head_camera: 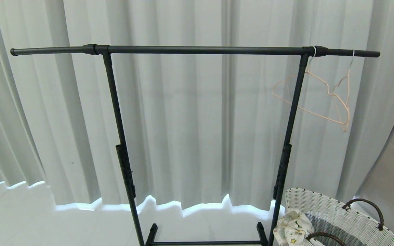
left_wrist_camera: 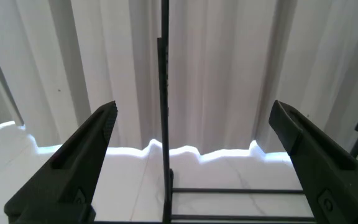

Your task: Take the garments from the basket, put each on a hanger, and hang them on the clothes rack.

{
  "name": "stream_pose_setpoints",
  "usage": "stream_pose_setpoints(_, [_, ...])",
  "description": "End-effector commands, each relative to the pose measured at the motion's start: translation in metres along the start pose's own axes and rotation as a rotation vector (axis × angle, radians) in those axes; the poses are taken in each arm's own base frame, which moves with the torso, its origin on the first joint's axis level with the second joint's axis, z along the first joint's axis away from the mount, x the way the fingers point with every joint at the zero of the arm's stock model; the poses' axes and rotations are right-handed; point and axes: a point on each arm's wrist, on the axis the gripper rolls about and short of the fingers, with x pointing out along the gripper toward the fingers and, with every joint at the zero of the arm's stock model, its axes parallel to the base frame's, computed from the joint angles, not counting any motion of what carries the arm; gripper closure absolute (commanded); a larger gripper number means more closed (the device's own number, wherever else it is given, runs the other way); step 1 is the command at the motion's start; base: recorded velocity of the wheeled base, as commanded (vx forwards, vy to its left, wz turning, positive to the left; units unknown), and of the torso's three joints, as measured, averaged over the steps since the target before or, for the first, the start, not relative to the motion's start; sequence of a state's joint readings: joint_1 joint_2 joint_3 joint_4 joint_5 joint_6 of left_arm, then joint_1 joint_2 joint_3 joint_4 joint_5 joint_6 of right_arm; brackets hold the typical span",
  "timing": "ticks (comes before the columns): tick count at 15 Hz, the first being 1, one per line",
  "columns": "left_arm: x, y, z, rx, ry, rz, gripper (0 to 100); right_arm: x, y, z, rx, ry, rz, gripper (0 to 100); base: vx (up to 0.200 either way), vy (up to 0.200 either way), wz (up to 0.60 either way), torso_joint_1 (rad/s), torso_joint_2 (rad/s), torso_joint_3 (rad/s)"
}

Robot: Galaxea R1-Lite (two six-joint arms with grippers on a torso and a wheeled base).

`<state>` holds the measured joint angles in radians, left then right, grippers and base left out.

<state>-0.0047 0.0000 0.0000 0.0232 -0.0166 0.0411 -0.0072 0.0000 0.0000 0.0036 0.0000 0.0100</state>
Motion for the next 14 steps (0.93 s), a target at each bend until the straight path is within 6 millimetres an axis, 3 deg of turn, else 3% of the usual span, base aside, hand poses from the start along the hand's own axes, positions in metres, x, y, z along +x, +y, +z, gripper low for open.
stream_pose_setpoints(1, [0.0000, 0.0000, 0.0000, 0.000, 0.000, 0.000, 0, 0.0001, 0.0000, 0.0001, 0.005, 0.001, 0.001, 0, 0.000, 0.000, 0.00, 0.000, 0.00, 0.000])
stream_pose_setpoints(9, [0.0000, 0.0000, 0.0000, 0.002, 0.000, 0.000, 0, 0.0001, 0.0000, -0.0001, -0.007, 0.003, 0.000, 0, 0.000, 0.000, 0.00, -0.003, 0.01, 0.006])
stream_pose_setpoints(14, [0.0000, 0.0000, 0.0000, 0.002, 0.000, 0.000, 0, 0.0001, 0.0000, -0.0001, -0.002, 0.003, 0.000, 0, 0.000, 0.000, 0.00, -0.120, 0.37, 0.239])
